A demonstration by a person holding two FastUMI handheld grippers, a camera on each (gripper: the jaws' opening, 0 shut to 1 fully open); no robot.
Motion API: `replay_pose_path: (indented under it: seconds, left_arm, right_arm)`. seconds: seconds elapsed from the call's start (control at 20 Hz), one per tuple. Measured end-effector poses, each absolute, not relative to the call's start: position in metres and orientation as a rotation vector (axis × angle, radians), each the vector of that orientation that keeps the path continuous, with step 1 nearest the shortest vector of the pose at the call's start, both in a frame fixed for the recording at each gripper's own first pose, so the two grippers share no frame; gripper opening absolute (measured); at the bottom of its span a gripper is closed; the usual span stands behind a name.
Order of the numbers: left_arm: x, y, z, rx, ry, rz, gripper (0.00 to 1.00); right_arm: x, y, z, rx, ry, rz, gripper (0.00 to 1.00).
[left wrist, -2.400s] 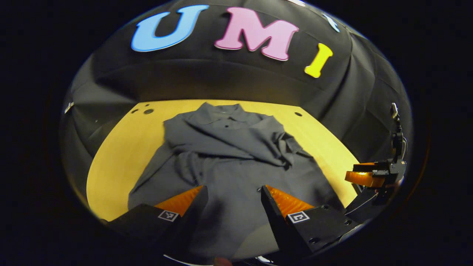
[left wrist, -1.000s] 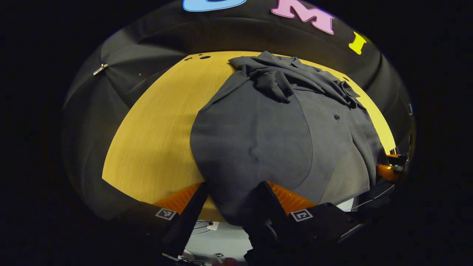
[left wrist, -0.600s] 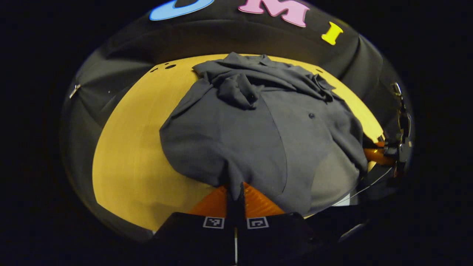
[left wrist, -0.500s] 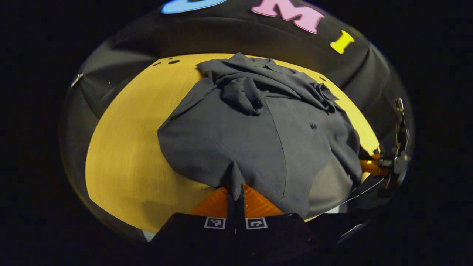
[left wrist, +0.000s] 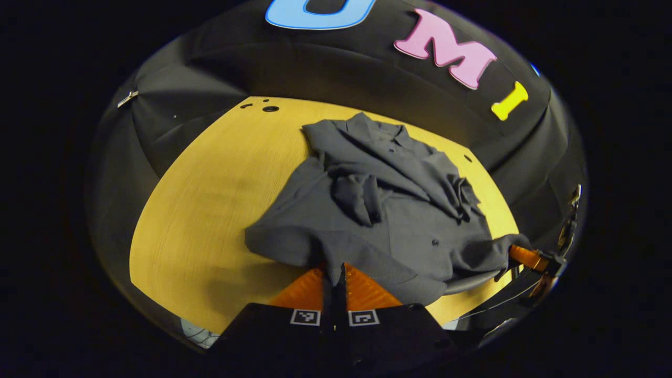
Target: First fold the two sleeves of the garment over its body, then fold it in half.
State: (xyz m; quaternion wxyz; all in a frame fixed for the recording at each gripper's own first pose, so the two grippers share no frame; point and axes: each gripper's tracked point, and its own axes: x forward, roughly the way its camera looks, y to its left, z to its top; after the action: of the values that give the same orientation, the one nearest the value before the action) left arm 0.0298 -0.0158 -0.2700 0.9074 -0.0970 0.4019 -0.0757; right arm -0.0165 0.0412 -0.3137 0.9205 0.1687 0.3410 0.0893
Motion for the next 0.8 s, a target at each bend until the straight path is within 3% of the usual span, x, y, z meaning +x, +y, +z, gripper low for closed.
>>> replay_pose_path:
  seconds: [0.4,0.8]
  left_arm:
    - [0.088,-0.022,-0.227,-0.204,0.704,-0.141,0.05]
    - [0.175,-0.036,-0.179,-0.166,0.546,-0.172,0.05]
  right_arm:
    - [0.039,0.035,-0.271,0.368,0.573,0.164,0.05]
    - [0.131,0.018,-0.231,0.361,0.437,0.140,0.05]
